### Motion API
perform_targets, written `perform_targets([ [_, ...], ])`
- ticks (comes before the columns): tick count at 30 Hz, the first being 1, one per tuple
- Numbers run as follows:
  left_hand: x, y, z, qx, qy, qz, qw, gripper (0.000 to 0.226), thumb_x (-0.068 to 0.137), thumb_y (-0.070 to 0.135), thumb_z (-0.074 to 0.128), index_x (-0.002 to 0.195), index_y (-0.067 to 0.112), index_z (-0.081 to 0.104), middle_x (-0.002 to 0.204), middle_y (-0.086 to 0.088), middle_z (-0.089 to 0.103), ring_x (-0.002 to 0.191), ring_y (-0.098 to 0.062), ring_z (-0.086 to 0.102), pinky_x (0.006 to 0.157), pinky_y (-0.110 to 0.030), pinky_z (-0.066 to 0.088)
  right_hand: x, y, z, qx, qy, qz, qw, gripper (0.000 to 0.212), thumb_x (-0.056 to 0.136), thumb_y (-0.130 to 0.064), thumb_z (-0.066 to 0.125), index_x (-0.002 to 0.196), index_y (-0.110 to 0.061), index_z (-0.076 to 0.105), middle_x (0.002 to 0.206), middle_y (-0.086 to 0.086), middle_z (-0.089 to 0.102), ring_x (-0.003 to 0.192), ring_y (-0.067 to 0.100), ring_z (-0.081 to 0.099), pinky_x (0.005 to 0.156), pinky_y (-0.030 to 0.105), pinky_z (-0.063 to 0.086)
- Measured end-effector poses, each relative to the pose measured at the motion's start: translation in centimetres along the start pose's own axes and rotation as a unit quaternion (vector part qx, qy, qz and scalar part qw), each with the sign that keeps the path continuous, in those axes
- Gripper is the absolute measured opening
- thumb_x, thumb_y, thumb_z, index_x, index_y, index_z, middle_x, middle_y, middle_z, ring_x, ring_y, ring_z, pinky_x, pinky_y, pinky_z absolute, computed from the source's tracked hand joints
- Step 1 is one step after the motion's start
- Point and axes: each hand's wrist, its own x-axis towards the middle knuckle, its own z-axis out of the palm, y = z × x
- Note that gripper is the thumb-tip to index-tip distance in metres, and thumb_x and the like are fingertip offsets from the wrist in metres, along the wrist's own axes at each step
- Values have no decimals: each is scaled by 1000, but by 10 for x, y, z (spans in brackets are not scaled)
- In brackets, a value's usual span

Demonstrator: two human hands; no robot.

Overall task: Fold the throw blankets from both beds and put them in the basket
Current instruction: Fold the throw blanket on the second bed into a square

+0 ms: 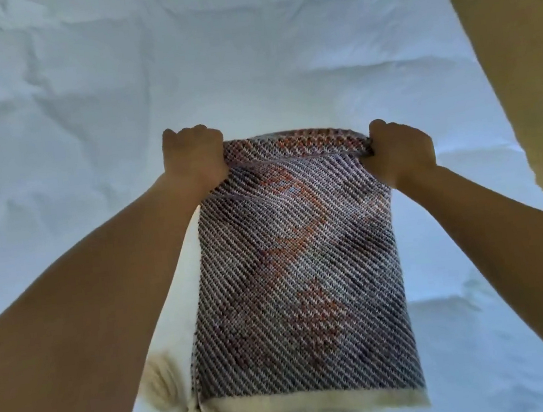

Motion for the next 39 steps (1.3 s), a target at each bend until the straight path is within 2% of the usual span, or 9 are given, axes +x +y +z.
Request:
perform_targets([
  [5,-96,10,-24,-88,57,6,995,15,73,12,58,72,15,43,65,2,43,58,-23,44,54,-27,32,-99,6,-23,49,31,2,998,24,80,-17,60,79,-13,36,61,-3,35,56,26,40,48,28,23],
  [10,-197,24,-16,-122,45,26,991,16,78,17,60,93,16,57,88,-4,64,72,-29,62,58,-30,39,-198,0,-12,73,-14,-14,997,20,76,-20,65,90,-18,51,82,6,58,79,33,61,59,28,37],
  [15,-295,31,21,-141,69,50,986,26,58,-1,72,75,8,55,70,-8,61,59,-30,61,47,-28,38,-286,-10,26,95,-55,-12,994,19,72,-20,63,80,-24,46,81,2,63,77,29,62,55,28,38],
  [22,-370,63,89,-52,-250,-38,966,46,81,27,51,123,18,39,130,-7,40,125,-27,35,96,-42,36,-351,-20,88,-22,-248,20,968,36,83,-15,51,118,-10,42,122,10,46,116,30,44,82,36,43],
  [27,-327,70,70,-161,-117,-61,978,42,75,34,47,112,16,52,114,-5,54,110,-23,46,93,-42,35,-332,-43,77,102,-117,65,986,15,80,-13,54,92,-2,54,100,16,55,96,33,52,77,38,43],
  [30,-292,90,64,-228,-58,-30,971,51,88,31,38,137,13,38,141,-6,42,132,-22,34,109,-44,23,-306,-68,75,196,-42,12,980,20,88,-13,47,97,1,58,101,17,57,100,31,51,91,40,43],
  [32,-271,107,68,-214,-70,-10,974,57,96,35,26,148,15,15,157,-3,13,145,-19,6,115,-42,4,-285,-88,78,226,-55,-29,972,40,98,-23,36,126,1,51,134,19,50,130,32,40,113,38,24],
  [34,-253,121,82,-189,-74,5,979,59,98,37,21,149,16,0,158,-1,-5,145,-18,-9,113,-40,-8,-259,-105,86,222,-59,-64,971,55,99,-34,21,143,-4,32,153,15,28,144,27,18,116,33,5],
  [39,-217,116,124,-163,-68,-4,984,62,97,43,15,148,18,-7,158,-1,-9,144,-16,-14,110,-40,-17,-202,-98,125,128,-97,-94,983,63,97,-49,13,150,-17,5,159,9,0,146,23,-9,114,35,-13],
])
